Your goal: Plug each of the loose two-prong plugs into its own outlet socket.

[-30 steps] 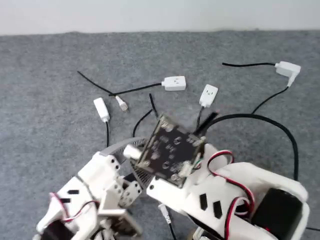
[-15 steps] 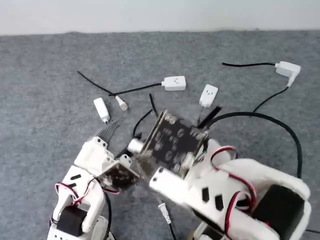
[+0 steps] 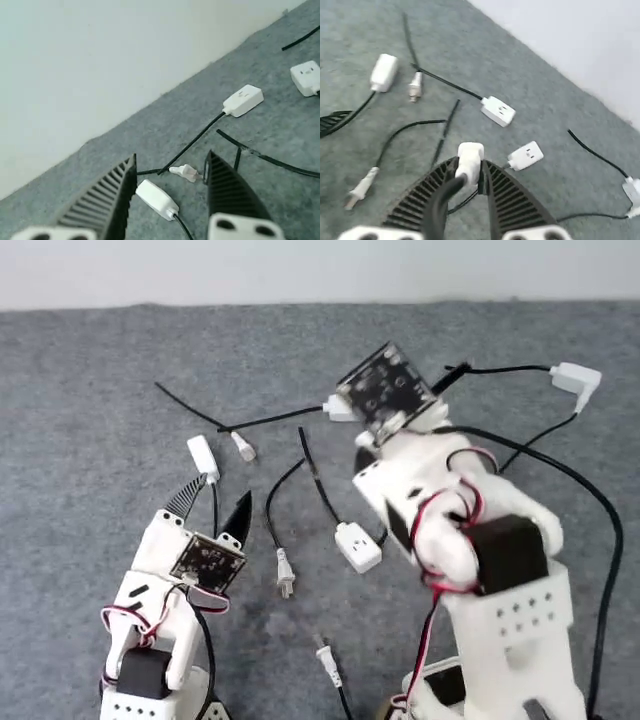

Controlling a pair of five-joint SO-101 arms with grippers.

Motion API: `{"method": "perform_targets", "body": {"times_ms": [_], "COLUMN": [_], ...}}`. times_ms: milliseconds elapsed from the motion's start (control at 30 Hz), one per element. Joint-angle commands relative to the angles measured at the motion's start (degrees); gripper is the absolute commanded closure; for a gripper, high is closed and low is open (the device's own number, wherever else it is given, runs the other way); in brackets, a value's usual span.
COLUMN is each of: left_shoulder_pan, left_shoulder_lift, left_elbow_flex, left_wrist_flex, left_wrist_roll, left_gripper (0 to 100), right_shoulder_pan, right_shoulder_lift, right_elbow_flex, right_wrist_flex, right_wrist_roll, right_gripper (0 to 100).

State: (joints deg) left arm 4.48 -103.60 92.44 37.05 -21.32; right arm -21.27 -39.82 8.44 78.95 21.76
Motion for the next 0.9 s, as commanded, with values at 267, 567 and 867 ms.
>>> {"method": "perform_targets", "body": {"times_ms": [267,567,867], "left_shoulder_pan": [-6.7,-8.1,-8.5], "left_shoulder_lift": [-0.6,6.7,25.6], "left_elbow_flex": [3.0,4.2,1.5], "left_wrist_flex": [-9.4,-16.7,-30.1], "left_wrist_roll": [6.2,8.7,8.6], "left_gripper": [78,78,78], "right_shoulder_pan": [14.9,18.3,19.6], "right_shoulder_lift": [21.5,38.5,53.1], "right_elbow_flex": [-0.1,-9.0,-22.2], "right_wrist_flex": [-14.5,-14.6,-15.1], "right_wrist_roll": [0.5,11.9,25.8], "right_gripper": [99.1,99.1,99.1]}}
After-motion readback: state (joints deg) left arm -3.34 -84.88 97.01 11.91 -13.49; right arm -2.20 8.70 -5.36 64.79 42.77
